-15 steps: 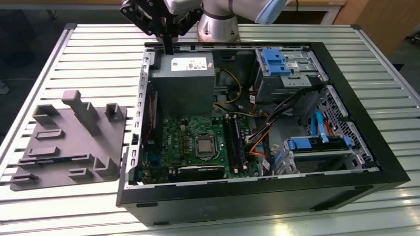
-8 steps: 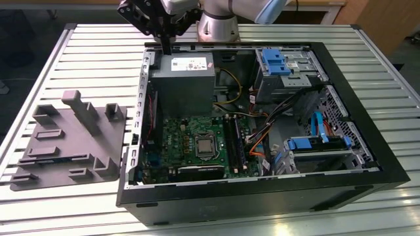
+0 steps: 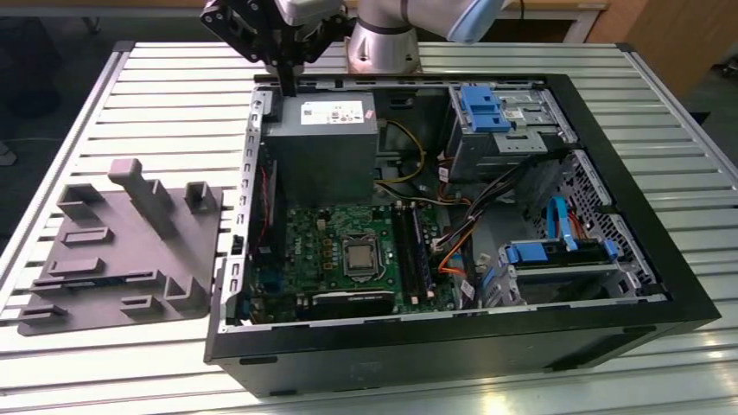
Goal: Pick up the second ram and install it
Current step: 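Reach for the second ram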
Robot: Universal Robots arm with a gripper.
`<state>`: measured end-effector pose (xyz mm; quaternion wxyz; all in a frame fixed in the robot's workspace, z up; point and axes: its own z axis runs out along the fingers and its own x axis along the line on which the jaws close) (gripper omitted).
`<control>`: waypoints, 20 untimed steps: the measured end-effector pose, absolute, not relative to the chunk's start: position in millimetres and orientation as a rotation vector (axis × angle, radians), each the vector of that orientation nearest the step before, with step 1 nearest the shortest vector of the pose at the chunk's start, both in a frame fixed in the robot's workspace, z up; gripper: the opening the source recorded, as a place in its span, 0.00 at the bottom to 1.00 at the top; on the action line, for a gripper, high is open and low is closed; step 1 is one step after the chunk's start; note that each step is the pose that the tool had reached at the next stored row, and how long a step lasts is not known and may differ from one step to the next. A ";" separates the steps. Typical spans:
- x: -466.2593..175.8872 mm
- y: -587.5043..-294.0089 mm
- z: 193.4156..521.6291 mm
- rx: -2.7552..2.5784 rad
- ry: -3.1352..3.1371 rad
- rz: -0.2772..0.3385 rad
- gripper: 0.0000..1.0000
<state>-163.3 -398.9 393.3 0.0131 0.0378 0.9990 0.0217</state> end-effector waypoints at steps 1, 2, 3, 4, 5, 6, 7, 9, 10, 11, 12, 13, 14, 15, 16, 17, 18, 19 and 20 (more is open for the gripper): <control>-164.0 -398.9 393.3 0.118 3.113 0.068 0.11; -164.6 -398.9 393.3 0.118 3.112 0.068 0.11; -165.3 -398.9 393.3 0.118 3.112 0.068 0.11; -165.9 -398.9 393.3 0.118 3.112 0.068 0.11; -166.5 -398.9 393.3 0.118 3.113 0.068 0.11; -167.2 -398.9 393.3 0.118 3.112 0.068 0.11; -167.9 -398.9 393.3 0.118 3.112 0.068 0.11; -169.1 -398.9 393.3 0.118 3.112 0.068 0.11; -169.8 -399.0 393.3 0.118 3.112 0.068 0.11; -170.4 -398.9 393.3 0.118 3.113 0.068 0.11; -171.1 -398.9 393.3 0.118 3.112 0.068 0.11; -171.7 -398.9 393.3 0.118 3.112 0.068 0.11; -172.5 -398.9 393.3 0.118 3.112 0.068 0.11; -173.1 -398.9 393.3 0.118 3.112 0.068 0.11; -173.8 -398.9 393.3 0.118 3.113 0.068 0.11; -174.5 -398.9 393.3 0.118 3.112 0.068 0.11; -175.1 -398.9 393.3 0.118 3.112 0.068 0.11; -175.8 -398.9 393.3 0.118 3.113 0.068 0.11; -176.4 -398.9 393.3 0.118 3.112 0.068 0.11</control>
